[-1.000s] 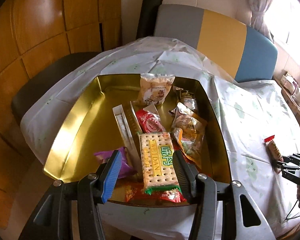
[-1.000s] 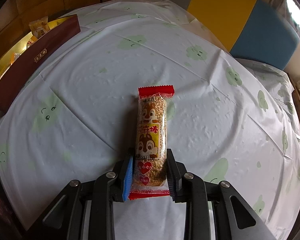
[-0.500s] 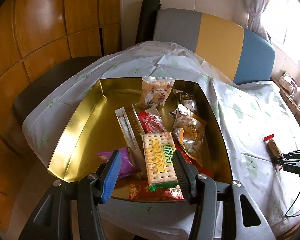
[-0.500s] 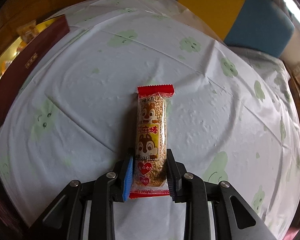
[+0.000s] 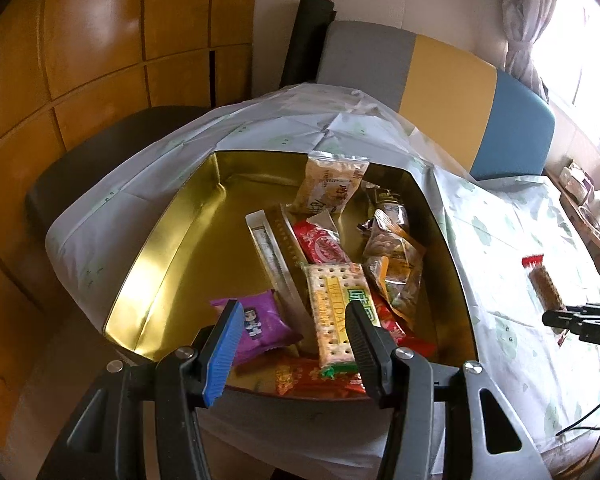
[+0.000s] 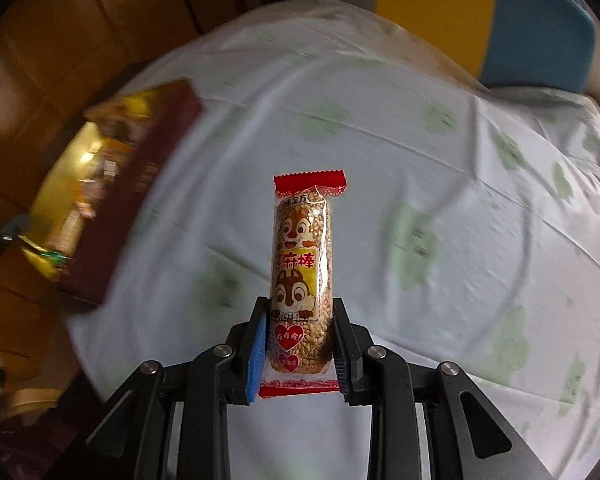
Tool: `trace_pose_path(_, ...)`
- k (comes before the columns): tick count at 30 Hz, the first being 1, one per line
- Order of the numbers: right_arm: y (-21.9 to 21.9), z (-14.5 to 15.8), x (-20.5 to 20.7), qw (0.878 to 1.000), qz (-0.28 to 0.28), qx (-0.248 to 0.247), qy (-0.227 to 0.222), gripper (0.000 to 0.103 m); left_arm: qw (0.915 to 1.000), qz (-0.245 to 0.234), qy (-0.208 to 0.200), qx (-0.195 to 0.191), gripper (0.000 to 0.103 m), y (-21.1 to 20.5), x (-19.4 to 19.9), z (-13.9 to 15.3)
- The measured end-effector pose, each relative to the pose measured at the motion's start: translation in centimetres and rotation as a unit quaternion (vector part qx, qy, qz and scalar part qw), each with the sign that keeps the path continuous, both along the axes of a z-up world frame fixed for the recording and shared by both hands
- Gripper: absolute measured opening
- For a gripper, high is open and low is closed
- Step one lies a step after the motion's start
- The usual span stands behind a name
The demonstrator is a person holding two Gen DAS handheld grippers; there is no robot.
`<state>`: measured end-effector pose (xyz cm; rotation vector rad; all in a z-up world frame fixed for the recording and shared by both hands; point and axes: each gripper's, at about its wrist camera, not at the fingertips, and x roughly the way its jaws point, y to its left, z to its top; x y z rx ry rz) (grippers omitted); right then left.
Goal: Organize snacks
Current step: 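Carry the sesame stick packet into the gold tray and open the right gripper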
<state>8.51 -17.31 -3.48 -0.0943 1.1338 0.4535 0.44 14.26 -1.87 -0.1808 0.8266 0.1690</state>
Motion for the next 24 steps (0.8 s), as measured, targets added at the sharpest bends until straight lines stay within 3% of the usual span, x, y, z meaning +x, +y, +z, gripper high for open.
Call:
trace_pose_path(10, 11.3, 5.7, -1.5, 0.991, 0.102, 0.065, -0.049, 0.029, 0.9995, 0.028, -0.010, -0.010, 0.053, 2.4, -0.4, 0.2)
trace_pose_path(14, 15.8, 6.3, -1.2, 0.987, 0.133, 0.079, -0.053, 0.029, 0.9990, 0.042, -0.011, -0.014, 0.053, 3.5, -0.6, 0.1)
trace_pose_path(19, 22.7, 3.8, 0.6, 0.985, 0.163, 0.050, -0.037, 0.029, 0.9986, 0.049, -0.001, -0.021, 0.053, 4.3, -0.7, -0.7)
trace_pose_path(24, 25.2, -0.2, 2.3, 0.988, 0.156, -0.005, -0.012, 0.035, 0.9985, 0.049, 0.002, -0.024, 0.053, 4.7, -0.9, -1.0)
